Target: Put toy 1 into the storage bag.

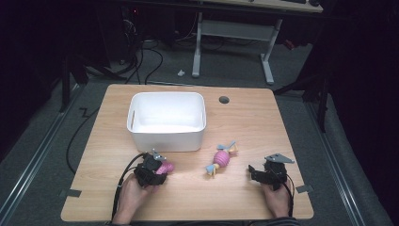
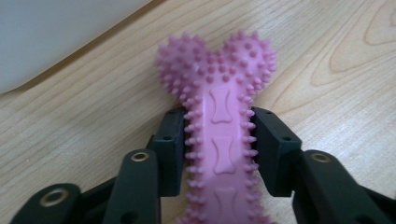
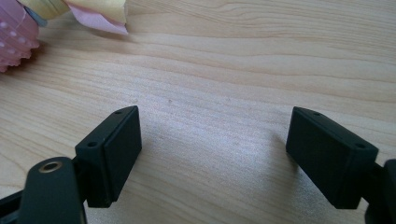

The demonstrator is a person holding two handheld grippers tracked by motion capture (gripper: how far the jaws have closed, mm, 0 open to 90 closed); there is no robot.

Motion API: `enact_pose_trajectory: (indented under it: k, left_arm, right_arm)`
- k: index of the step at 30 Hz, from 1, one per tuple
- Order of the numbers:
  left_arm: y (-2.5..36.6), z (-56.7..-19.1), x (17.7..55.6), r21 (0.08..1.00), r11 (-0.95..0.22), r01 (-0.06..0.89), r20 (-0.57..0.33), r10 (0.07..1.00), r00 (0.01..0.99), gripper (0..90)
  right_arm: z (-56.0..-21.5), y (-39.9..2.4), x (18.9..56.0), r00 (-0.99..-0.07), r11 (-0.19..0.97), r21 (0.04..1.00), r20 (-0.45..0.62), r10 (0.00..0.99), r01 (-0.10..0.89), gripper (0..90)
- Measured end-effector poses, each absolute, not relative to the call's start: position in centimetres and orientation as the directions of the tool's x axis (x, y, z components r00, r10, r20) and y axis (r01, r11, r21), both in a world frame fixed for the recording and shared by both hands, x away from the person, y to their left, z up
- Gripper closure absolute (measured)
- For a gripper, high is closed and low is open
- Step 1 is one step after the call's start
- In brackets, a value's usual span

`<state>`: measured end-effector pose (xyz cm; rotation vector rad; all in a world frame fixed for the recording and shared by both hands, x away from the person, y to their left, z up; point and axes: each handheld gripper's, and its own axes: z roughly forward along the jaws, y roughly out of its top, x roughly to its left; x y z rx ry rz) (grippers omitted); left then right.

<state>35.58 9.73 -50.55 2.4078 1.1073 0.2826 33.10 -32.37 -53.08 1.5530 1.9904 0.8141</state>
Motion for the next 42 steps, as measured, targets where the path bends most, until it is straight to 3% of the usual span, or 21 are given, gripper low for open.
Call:
enact_pose_trajectory:
  k: [8,14,16,42]
  left_arm:
    - [9.7,-50.4,35.4,0.5,-0.576,0.646,-0.009,0.743,0.669,58.5]
    - [9.7,-49.9,35.2,0.511,-0.574,0.639,-0.011,0.74,0.673,58.5]
    - [9.7,-49.7,35.0,0.52,-0.567,0.638,-0.021,0.739,0.674,58.6]
    - [11.7,-44.3,34.1,0.592,-0.545,0.594,-0.05,0.711,0.702,58.8]
  right_arm:
    - [-53.1,-32.2,33.0,-0.256,0.192,0.71,-0.017,0.967,0.678,18.9]
    - [-53.1,-31.5,32.7,-0.422,0.305,0.71,-0.012,0.907,0.635,19.5]
    - [-53.1,-31.5,32.7,-0.435,0.315,0.709,-0.013,0.9,0.631,19.4]
    - [-53.1,-31.7,32.6,-0.378,0.277,0.712,-0.017,0.925,0.646,19.7]
